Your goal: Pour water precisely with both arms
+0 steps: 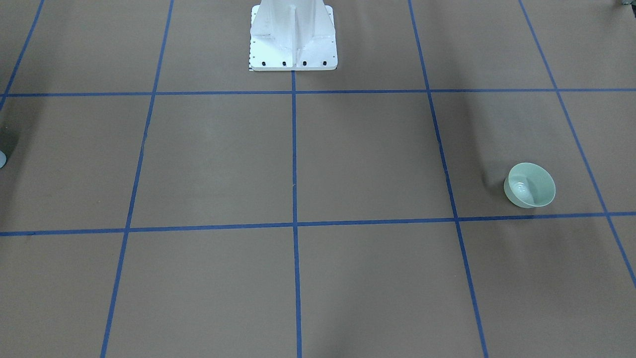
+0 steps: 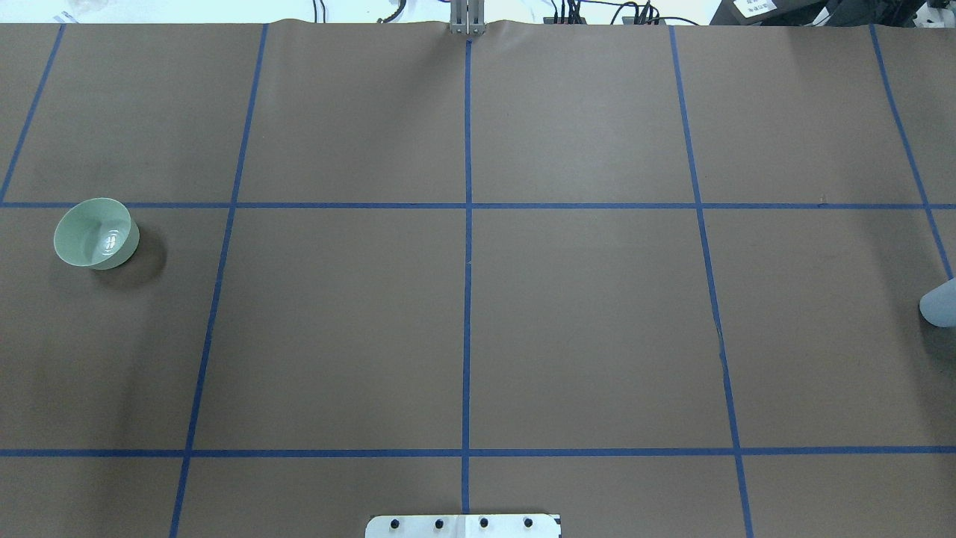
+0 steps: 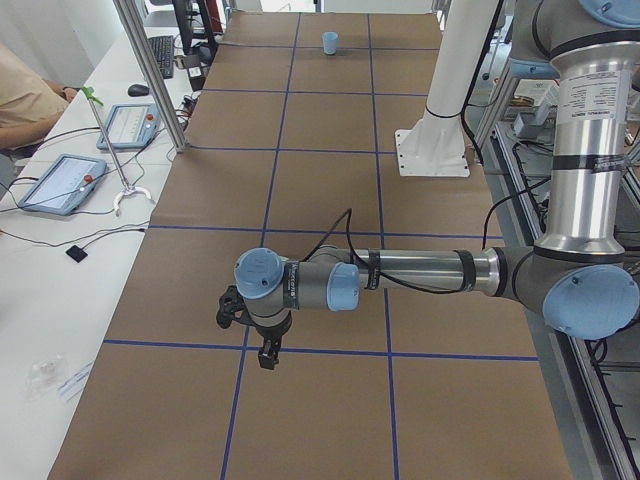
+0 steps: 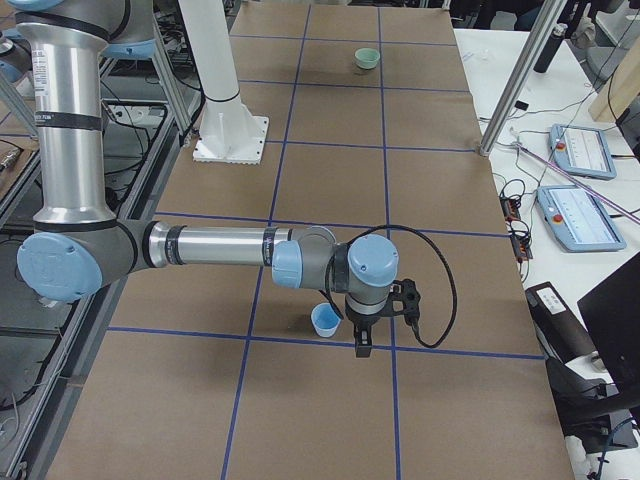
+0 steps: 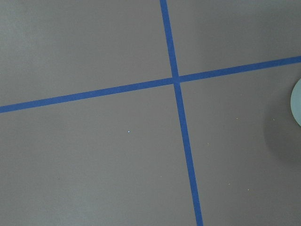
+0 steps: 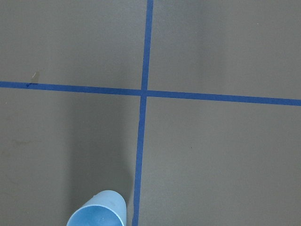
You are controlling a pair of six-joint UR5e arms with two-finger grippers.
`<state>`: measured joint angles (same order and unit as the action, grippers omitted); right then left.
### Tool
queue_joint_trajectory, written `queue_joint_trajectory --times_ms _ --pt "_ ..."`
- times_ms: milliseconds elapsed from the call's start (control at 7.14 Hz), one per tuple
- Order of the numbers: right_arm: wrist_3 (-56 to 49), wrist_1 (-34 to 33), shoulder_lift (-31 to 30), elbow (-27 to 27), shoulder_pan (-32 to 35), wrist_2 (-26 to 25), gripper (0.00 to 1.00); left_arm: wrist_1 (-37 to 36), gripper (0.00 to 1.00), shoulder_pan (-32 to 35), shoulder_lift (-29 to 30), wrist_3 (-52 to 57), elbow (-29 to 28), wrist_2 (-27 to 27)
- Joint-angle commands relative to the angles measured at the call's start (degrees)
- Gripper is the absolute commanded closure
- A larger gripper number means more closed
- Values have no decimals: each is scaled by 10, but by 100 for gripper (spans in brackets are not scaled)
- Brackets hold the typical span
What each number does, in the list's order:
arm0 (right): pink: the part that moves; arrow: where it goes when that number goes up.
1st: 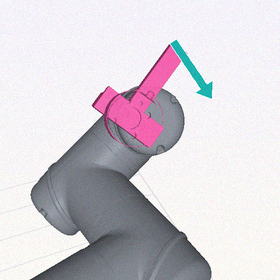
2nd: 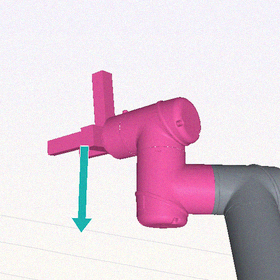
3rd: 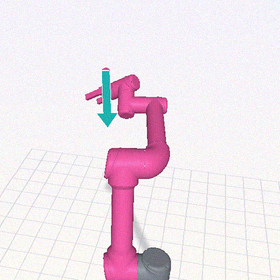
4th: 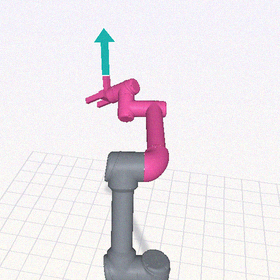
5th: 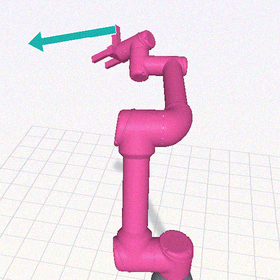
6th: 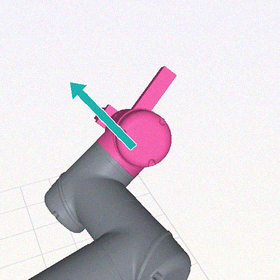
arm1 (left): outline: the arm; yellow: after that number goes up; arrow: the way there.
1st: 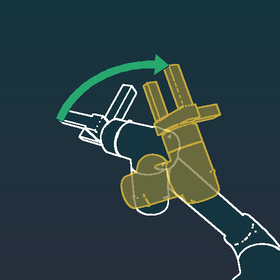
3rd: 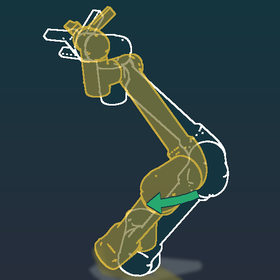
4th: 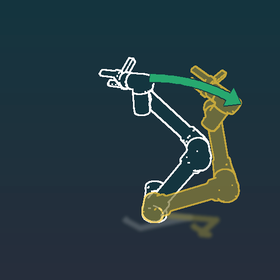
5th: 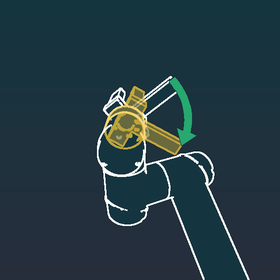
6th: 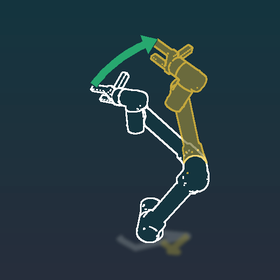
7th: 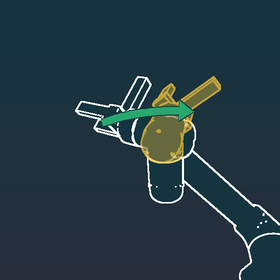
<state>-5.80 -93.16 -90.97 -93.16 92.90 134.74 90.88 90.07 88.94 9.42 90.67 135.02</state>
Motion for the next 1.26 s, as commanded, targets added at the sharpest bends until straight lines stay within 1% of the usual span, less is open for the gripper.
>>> queue_joint_trajectory --times_ms 0,280,420,701,841,981,1121 --pt "0 0 0 0 0 0 0 -1 0 -1 1 -1 4 -4" --pt "-1 0 0 0 0 0 0 -1 0 -1 1 -1 5 -5" --pt "-1 -1 0 0 0 0 0 9 0 -1 5 -1 6 -30" --pt "-1 -1 -1 1 0 0 0 15 0 -5 12 -1 11 -34" --pt "0 -1 -1 1 0 0 0 31 0 -5 28 -2 13 -34" --pt "1 7 -10 5 0 -3 0 57 0 -5 31 -2 13 -34" --pt "2 52 -28 5 0 -2 0 107 0 -6 39 -1 11 -34"
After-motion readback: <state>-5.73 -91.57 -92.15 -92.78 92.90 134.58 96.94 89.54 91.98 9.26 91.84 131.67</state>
